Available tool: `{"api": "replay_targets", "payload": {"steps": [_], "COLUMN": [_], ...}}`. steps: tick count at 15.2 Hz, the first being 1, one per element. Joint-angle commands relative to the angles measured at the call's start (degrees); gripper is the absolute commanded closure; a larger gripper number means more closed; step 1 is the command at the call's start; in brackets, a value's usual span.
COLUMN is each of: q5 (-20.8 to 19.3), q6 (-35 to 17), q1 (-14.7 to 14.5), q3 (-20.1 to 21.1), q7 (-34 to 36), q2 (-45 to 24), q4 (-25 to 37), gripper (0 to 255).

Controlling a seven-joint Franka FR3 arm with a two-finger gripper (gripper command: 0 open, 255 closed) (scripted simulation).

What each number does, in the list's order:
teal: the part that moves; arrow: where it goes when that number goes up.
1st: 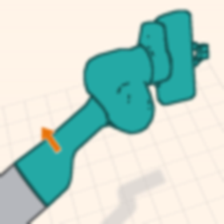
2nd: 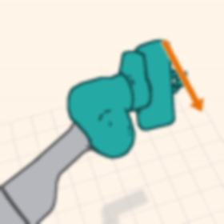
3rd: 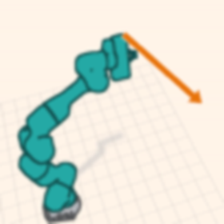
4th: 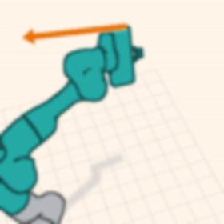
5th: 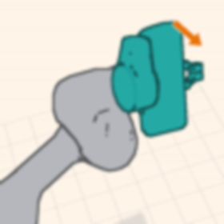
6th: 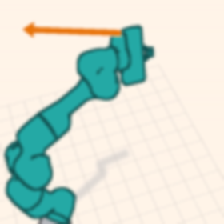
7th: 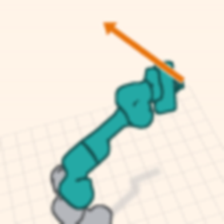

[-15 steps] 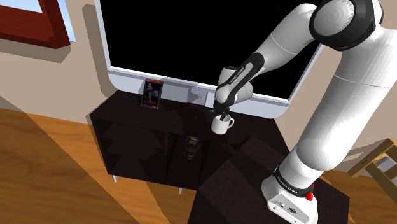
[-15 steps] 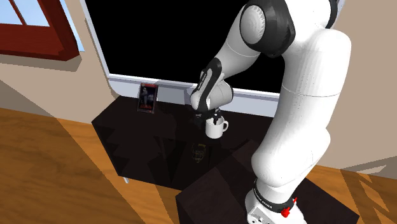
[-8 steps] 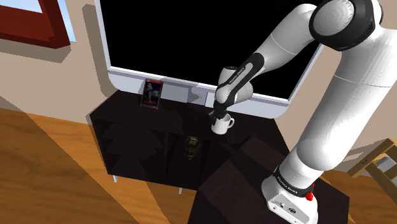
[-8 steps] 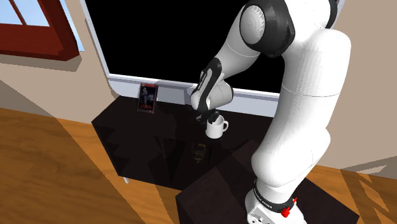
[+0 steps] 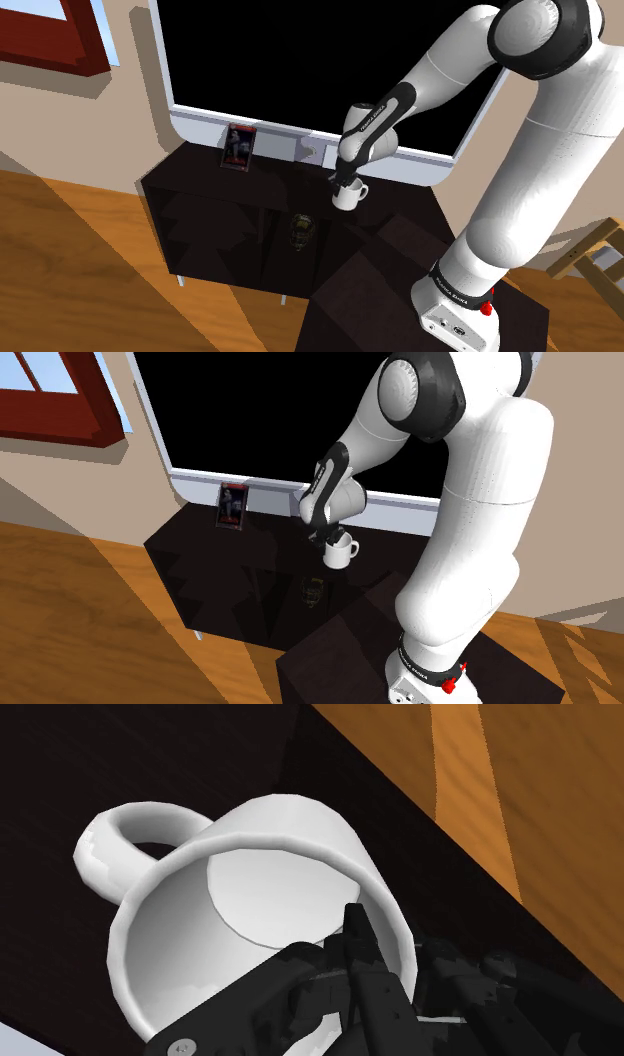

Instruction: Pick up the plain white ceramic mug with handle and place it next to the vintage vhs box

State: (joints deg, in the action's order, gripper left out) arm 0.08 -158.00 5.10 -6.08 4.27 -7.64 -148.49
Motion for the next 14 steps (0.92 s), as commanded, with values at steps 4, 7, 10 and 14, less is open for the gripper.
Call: {"api": "replay_targets", "payload": {"steps": [4,7,10,14], "q5": [-0.90,-1.40,-1.81,-2.24], "q6": [3.79,6.39,9.02,12.55], "q1": [-0.15,-0.17,-0.15,-0.11], "q3": [-0.28,-0.36,-0.39,-0.36], "q7": [0.64,0.97,1.24,1.52], "q2": [3.93,6.40,8.78,11.76], "q4": [-0.11,0.03,0.30,0.86], "gripper": [255,255,255,255]}}
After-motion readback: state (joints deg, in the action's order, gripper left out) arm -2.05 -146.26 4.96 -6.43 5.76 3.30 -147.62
